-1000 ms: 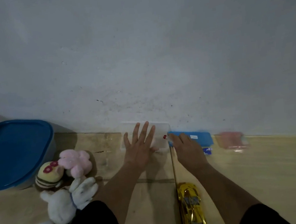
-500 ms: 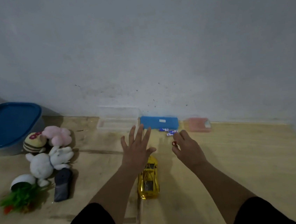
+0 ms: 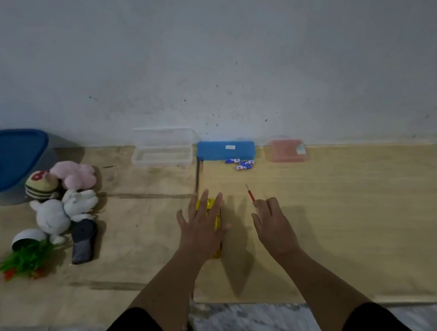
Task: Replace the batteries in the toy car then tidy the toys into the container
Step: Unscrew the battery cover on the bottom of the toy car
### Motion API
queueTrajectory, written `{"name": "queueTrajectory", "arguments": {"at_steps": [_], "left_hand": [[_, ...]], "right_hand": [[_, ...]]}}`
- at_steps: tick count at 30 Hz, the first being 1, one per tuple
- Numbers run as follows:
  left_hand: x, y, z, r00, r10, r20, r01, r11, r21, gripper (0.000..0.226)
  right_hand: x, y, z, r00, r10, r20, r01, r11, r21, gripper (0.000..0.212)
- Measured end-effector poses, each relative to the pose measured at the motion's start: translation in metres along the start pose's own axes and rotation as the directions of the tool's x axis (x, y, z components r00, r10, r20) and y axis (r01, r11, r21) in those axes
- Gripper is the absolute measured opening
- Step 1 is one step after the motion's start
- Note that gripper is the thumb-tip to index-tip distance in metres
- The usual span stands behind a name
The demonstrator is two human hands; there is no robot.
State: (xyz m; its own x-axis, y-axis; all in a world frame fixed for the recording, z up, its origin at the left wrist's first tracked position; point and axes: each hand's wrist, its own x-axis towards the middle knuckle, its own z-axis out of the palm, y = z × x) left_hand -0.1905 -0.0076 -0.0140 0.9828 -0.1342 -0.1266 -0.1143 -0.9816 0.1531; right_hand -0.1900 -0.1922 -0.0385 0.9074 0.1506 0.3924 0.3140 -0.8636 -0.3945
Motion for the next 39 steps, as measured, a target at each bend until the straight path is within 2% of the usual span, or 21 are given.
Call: {"name": "queueTrajectory", "arguments": {"at_steps": [5, 8, 13, 19, 23, 26, 28, 31, 35, 36, 39], "left_hand": [[-0.007, 0.0, 0.021, 0.999, -0.034, 0.034, 0.033, 0.999, 0.025, 0.085], [-0.006, 0.0, 0.024, 0.994, -0.076, 0.077, 0.075, 0.997, 0.014, 0.08], [-0.004, 0.0, 0.023, 0.99, -0.082, 0.112, 0.083, 0.997, -0.005, 0.085], [-0.004, 0.003, 0.019, 0.987, -0.128, 0.096, 0.132, 0.99, -0.039, 0.088], [-0.005, 0.013, 0.013, 0.981, -0.164, 0.1, 0.169, 0.985, -0.043, 0.07], [-0.005, 0.016, 0.01, 0.982, -0.166, 0.092, 0.177, 0.976, -0.129, 0.063], [-0.006, 0.011, 0.009, 0.984, -0.166, 0.065, 0.177, 0.95, -0.258, 0.061], [-0.009, 0.003, -0.001, 0.979, -0.204, 0.013, 0.176, 0.808, -0.562, 0.059], [-0.008, -0.004, -0.025, 0.958, -0.288, 0.009, 0.178, 0.566, -0.805, 0.055], [-0.009, -0.006, -0.031, 0.955, -0.292, 0.041, 0.177, 0.454, -0.873, 0.054], [-0.011, -0.011, -0.045, 0.945, -0.228, 0.234, 0.236, -0.018, -0.972, 0.057]], "right_hand": [[-0.03, 0.01, 0.028, 0.999, -0.036, -0.033, 0.028, 0.978, -0.205, 0.038], [-0.043, 0.012, 0.041, 0.999, -0.039, 0.005, 0.039, 0.957, -0.286, 0.047], [-0.053, 0.011, 0.043, 0.995, 0.027, 0.092, 0.008, 0.934, -0.358, 0.056], [-0.057, 0.014, 0.037, 0.988, 0.029, 0.151, 0.03, 0.929, -0.369, 0.054], [-0.053, 0.012, 0.029, 0.983, 0.028, 0.179, 0.03, 0.948, -0.318, 0.054], [-0.043, 0.008, 0.021, 0.984, -0.036, 0.172, 0.093, 0.936, -0.338, 0.049], [-0.03, 0.003, 0.017, 0.983, -0.056, 0.174, 0.112, 0.935, -0.335, 0.048], [-0.01, -0.007, 0.012, 0.975, -0.068, 0.212, 0.13, 0.946, -0.298, 0.05], [0.013, -0.028, 0.003, 0.944, -0.069, 0.321, 0.137, 0.971, -0.194, 0.046], [0.018, -0.034, 0.002, 0.938, -0.065, 0.341, 0.126, 0.979, -0.161, 0.047], [0.035, -0.049, -0.003, 0.918, -0.085, 0.388, 0.113, 0.992, -0.05, 0.056]]}}
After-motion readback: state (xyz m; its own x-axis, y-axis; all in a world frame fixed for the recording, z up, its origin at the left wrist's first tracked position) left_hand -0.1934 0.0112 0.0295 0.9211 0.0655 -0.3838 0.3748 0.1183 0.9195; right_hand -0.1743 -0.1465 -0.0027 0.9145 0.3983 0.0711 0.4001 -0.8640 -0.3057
